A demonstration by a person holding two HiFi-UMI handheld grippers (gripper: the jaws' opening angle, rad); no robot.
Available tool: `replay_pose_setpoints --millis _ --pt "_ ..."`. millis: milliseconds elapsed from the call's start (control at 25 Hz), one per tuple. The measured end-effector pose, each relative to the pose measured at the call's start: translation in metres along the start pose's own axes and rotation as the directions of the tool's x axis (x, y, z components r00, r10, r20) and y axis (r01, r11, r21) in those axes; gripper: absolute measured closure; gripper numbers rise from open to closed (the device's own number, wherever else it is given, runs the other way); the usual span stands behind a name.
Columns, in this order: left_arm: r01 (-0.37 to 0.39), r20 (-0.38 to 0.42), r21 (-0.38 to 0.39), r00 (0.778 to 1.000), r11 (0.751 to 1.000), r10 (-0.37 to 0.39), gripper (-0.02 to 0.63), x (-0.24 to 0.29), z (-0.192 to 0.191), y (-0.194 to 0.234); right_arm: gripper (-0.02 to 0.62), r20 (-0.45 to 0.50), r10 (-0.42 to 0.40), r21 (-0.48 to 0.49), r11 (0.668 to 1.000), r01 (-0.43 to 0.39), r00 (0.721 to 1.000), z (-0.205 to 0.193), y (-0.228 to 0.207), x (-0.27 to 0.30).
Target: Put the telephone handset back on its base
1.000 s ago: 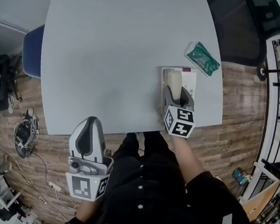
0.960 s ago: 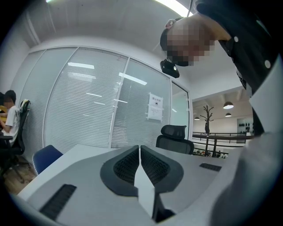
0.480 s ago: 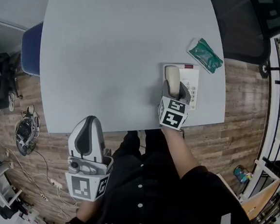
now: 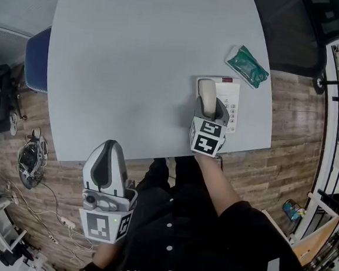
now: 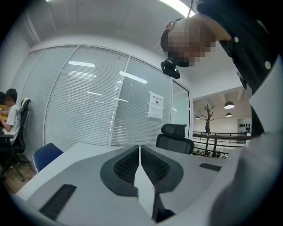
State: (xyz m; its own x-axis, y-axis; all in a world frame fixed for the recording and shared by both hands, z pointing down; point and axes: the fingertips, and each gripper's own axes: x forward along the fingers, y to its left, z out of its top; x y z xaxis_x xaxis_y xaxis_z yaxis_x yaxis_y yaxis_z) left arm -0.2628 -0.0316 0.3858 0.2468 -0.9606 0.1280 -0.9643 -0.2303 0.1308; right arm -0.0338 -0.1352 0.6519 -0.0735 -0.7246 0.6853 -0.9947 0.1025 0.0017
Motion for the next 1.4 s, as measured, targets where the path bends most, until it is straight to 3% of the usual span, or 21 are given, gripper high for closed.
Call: replay_pose_setpoints --millis 280,640,800,920,1040,1080,1240,1400 --pt "0.005 0.001 0.000 1.000 1.000 -0.005 0.588 0.001 0.000 -0.004 0.322 0.064 0.102 -0.052 0.994 -0.099 0.993 0.016 0.012 -0.004" --pt "0.006 0.009 0.003 1.000 1.000 -0.006 0.588 0.000 0.002 -0.004 0.322 0.054 0.103 -0.083 0.992 -0.098 0.993 0.013 0.014 -0.003" --pt "0.007 0.029 0.010 1.000 1.000 -0.007 0.588 0.001 0.008 -0.004 0.322 0.106 0.150 -0.169 0.977 -0.131 0.983 0.033 0.019 -0.021" --pt "0.015 0.053 0.016 0.998 1.000 -0.015 0.588 0.003 0.016 -0.005 0.349 0.172 0.224 -0.238 0.954 -0.181 0.959 0.059 0.024 -0.048" --pt "0.030 0.082 0.022 0.996 0.999 -0.032 0.588 0.005 0.025 -0.008 0.508 0.275 0.273 -0.265 0.943 -0.200 0.922 0.083 0.011 -0.080" --pt "0.037 0.091 0.024 0.995 0.999 -0.039 0.588 0.007 0.028 -0.009 0.526 0.306 0.282 -0.259 0.944 -0.206 0.909 0.091 0.005 -0.090" --pt "0.059 0.125 0.036 0.990 0.998 -0.063 0.588 0.012 0.039 -0.014 0.551 0.369 0.323 -0.208 0.942 -0.262 0.871 0.118 -0.016 -0.123" --pt "0.079 0.154 0.048 0.984 0.996 -0.086 0.588 0.016 0.051 -0.017 0.559 0.418 0.408 -0.241 0.911 -0.334 0.811 0.149 -0.018 -0.158"
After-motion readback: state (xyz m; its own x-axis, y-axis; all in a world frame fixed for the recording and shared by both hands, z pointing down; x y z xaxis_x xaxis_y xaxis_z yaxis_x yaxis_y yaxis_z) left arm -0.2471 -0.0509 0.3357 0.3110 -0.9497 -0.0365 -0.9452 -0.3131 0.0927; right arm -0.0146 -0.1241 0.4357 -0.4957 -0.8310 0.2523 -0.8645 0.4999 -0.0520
